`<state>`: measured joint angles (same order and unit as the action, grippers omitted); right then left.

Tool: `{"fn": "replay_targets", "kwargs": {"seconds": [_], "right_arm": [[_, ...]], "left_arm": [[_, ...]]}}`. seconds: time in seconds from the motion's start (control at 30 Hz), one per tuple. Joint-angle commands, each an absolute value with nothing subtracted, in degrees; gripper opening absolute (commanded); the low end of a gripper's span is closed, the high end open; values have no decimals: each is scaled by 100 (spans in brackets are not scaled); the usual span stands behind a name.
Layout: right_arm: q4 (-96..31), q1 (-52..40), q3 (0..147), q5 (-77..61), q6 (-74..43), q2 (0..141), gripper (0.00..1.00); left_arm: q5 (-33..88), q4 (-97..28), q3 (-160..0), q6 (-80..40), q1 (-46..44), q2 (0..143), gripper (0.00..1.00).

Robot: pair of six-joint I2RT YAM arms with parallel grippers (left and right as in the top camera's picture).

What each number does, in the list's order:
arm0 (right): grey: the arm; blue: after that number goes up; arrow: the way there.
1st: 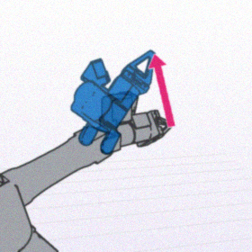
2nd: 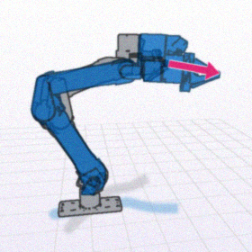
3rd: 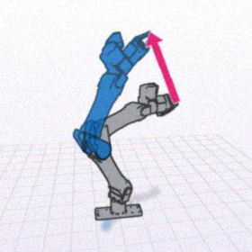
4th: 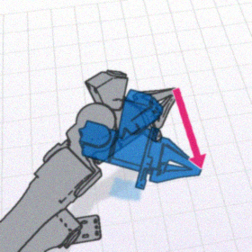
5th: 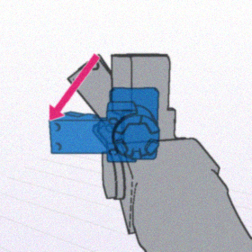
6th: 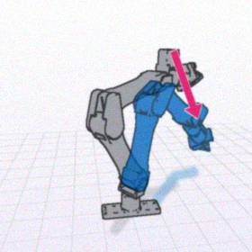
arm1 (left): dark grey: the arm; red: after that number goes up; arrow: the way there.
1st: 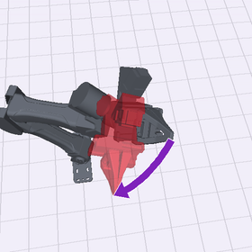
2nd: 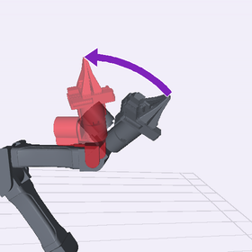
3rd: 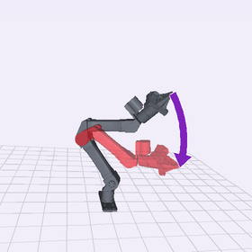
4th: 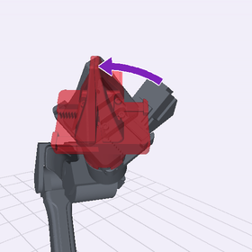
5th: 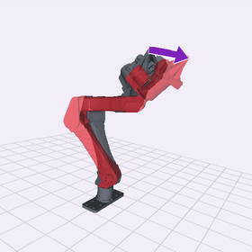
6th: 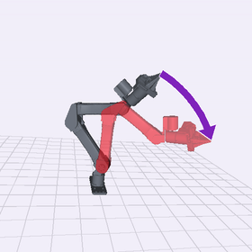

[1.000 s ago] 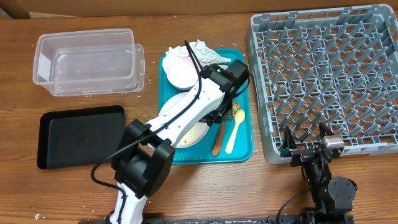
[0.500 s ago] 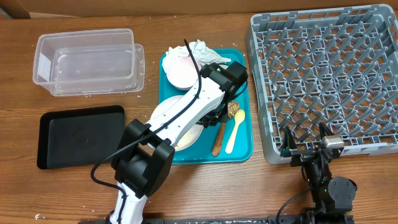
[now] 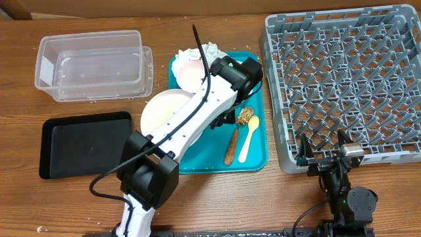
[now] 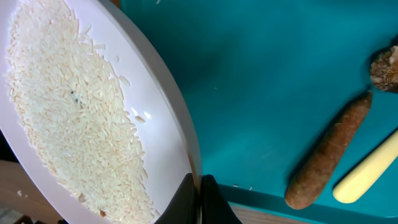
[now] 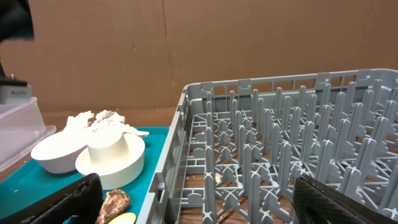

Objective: Sort waste into correct bins and load items into the dishwasher
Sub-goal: 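Lift the plate and carry it left over the black tray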

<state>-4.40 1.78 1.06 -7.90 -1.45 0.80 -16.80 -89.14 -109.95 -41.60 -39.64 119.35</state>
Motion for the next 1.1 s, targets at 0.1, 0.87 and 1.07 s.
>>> {"fn": "replay_targets", "kwargs": {"seconds": [0.1, 0.87, 1.07], "right_arm": [[-414, 178, 47, -733, -148, 23, 100], [-414, 178, 47, -735, -145, 23, 100], [-414, 178, 47, -733, -148, 23, 100]], "left_arm": [[-2034, -9417, -11555, -4270, -3535, 11697, 4], [-939, -9507, -11603, -4056, -836, 11537, 4], [-220, -9271, -11603, -3656, -183, 11537, 4]]}}
